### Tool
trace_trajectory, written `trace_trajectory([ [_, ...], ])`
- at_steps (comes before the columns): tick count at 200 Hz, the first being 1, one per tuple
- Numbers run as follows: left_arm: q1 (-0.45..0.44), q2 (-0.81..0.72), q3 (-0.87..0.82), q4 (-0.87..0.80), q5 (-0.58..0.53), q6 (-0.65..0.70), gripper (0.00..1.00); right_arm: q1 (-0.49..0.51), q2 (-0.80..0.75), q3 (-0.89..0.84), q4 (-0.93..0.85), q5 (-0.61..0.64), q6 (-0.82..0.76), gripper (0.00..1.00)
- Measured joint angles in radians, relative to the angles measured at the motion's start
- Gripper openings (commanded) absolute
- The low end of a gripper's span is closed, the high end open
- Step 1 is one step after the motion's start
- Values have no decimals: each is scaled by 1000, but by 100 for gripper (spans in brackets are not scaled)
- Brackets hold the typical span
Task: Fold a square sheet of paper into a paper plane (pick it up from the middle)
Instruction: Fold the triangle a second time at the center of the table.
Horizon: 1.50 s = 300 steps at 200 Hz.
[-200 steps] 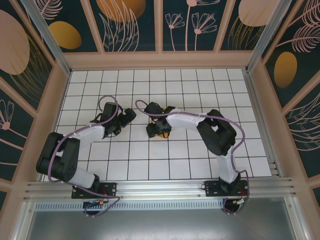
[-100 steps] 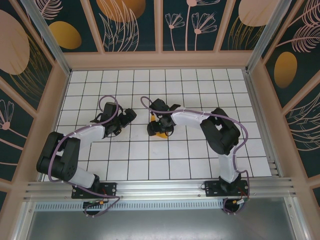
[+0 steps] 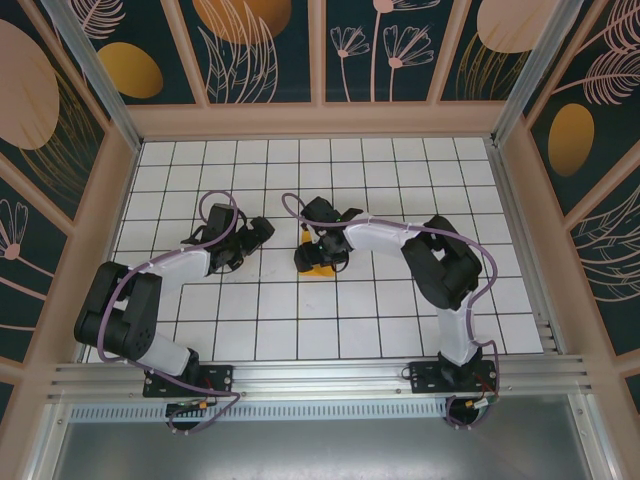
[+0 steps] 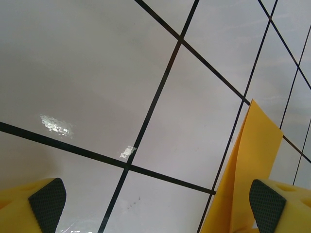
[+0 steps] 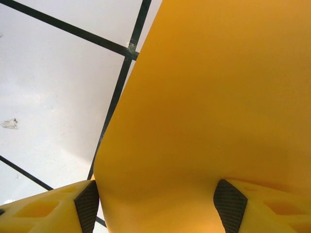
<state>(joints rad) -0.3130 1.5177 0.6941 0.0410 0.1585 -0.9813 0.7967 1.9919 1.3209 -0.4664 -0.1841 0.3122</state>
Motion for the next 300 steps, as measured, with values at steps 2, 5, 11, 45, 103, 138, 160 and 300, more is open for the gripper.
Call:
trace_trajectory([
  [2, 0, 0, 0, 0, 1, 0, 98, -1, 0, 0, 0, 0, 0, 67],
  [5, 0, 0, 0, 0, 2, 0, 98, -2, 0, 0, 0, 0, 0, 67],
  [11, 0, 0, 0, 0, 3, 0, 98, -3, 0, 0, 0, -1, 0, 66],
  [45, 0, 0, 0, 31, 55, 7, 91, -17, -10, -23, 24, -23, -1, 62],
  [103, -7, 6, -37, 248, 286, -10, 76, -108, -60, -145, 178, -238, -20, 59],
  [138, -44, 80, -33, 354, 363, -47, 66, -144, -72, -200, 258, -335, -27, 59],
  [160, -78, 150, -7, 383, 389, -63, 63, -153, -75, -214, 280, -358, -28, 59],
  [300, -144, 385, 115, 457, 417, -150, 42, -161, -93, -239, 311, -404, -49, 69],
])
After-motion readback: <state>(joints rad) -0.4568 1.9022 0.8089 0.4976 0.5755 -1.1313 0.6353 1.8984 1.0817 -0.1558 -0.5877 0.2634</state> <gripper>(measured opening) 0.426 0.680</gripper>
